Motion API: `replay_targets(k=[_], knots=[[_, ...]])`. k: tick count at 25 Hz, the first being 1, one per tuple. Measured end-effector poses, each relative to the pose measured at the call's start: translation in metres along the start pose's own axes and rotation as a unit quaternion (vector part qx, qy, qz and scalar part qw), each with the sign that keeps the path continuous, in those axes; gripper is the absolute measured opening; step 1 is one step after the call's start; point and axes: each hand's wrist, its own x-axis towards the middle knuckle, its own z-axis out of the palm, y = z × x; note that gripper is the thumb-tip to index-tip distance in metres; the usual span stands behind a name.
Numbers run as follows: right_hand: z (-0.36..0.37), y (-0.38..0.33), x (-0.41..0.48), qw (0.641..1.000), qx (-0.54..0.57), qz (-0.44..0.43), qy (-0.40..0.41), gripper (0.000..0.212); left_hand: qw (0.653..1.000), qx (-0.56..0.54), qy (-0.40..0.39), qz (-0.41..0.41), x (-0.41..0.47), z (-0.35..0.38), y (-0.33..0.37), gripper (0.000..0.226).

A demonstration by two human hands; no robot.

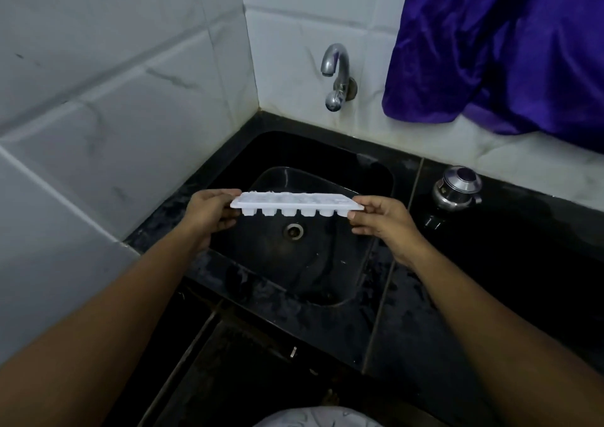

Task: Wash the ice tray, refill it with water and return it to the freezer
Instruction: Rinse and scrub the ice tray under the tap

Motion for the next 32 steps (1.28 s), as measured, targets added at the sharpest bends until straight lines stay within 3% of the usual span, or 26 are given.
replay_targets(k=[6, 12, 23, 27, 32], knots=[[0.008, -0.002, 0.039, 0.996, -0.007, 0.0, 0.09, 0.007, 0.997, 0.047, -0.066, -0.009, 0.067, 0.008, 0.016, 0.021], [0.014, -0.022, 0.072, 0.98, -0.043, -0.004, 0.192, 0.025, 0.98, 0.123, -0.144, 0.062, 0.126, 0.015, 0.051, 0.014], [0.015, -0.056, 0.109, 0.934, -0.087, -0.004, 0.346, 0.044, 0.949, 0.151, -0.235, 0.15, 0.183, 0.033, 0.108, 0.031], [0.027, -0.029, 0.1, 0.926, -0.146, 0.055, 0.343, 0.047, 0.937, 0.208, -0.248, 0.129, 0.184, 0.032, 0.086, 0.031], [0.044, -0.014, 0.081, 0.96, -0.04, 0.055, 0.272, 0.018, 0.957, 0.141, -0.248, 0.059, 0.185, 0.023, 0.062, 0.026]])
